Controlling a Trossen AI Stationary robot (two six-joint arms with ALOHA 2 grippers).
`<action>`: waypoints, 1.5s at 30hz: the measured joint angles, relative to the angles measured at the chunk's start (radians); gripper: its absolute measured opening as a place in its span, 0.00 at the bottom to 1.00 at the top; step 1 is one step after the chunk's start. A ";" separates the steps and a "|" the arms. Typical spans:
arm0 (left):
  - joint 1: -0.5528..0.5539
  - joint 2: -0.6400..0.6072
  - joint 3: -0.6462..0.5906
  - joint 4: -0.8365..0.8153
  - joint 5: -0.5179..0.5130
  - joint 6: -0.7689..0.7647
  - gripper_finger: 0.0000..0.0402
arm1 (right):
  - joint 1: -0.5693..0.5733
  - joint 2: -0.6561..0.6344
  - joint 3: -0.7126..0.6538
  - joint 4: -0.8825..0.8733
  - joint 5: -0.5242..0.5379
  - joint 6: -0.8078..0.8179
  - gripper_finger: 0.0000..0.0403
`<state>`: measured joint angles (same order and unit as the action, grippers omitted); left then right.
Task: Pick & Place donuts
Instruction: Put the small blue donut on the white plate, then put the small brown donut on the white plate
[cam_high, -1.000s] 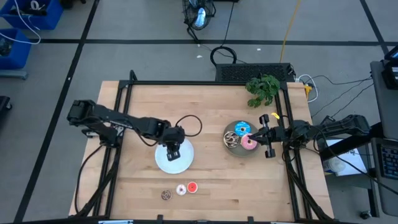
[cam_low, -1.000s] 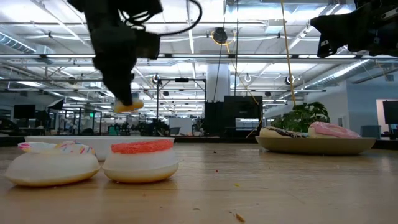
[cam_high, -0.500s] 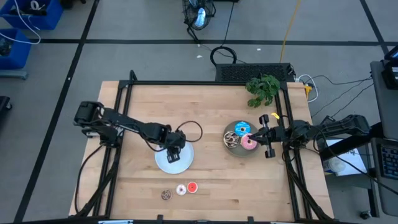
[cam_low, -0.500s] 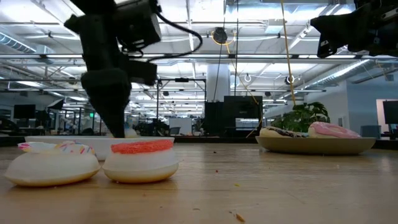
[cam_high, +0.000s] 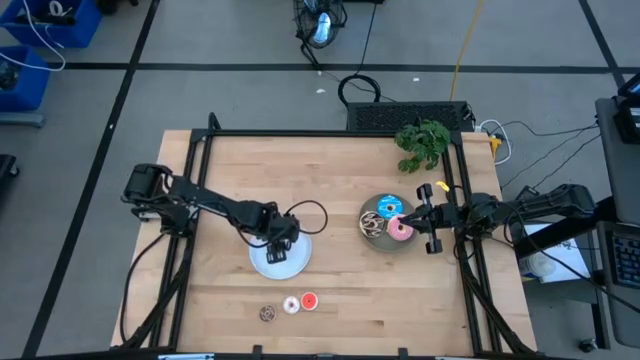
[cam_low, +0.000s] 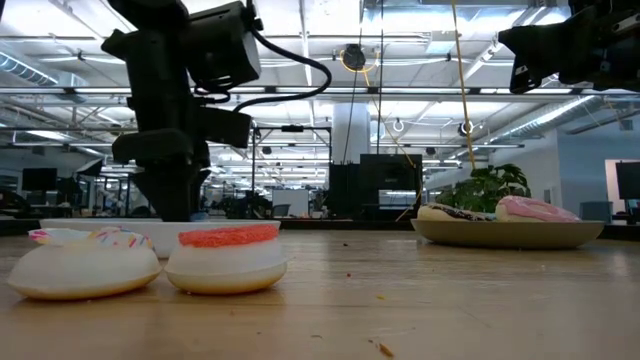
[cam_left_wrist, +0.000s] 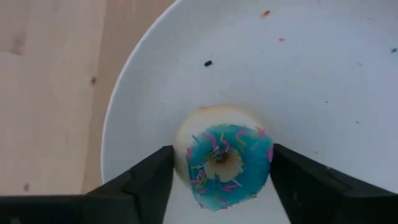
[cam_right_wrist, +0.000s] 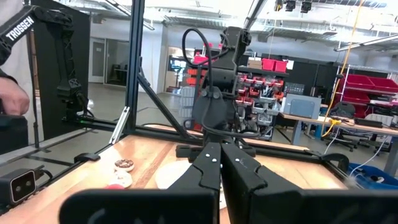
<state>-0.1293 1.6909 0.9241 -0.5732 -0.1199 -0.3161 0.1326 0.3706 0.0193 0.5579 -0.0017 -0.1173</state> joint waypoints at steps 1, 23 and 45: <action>-0.003 0.000 0.000 0.000 -0.004 0.000 0.69 | 0.000 0.000 0.000 0.000 0.000 0.000 0.00; -0.164 0.000 0.490 -0.410 0.070 -0.091 0.80 | 0.000 0.000 0.000 -0.001 0.000 -0.002 0.00; -0.477 -0.001 0.539 -0.401 -0.027 -0.297 0.29 | 0.000 0.000 0.000 0.006 0.000 -0.011 0.00</action>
<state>-0.6061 1.6901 1.4631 -0.9738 -0.1467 -0.6132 0.1326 0.3702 0.0193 0.5644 -0.0013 -0.1280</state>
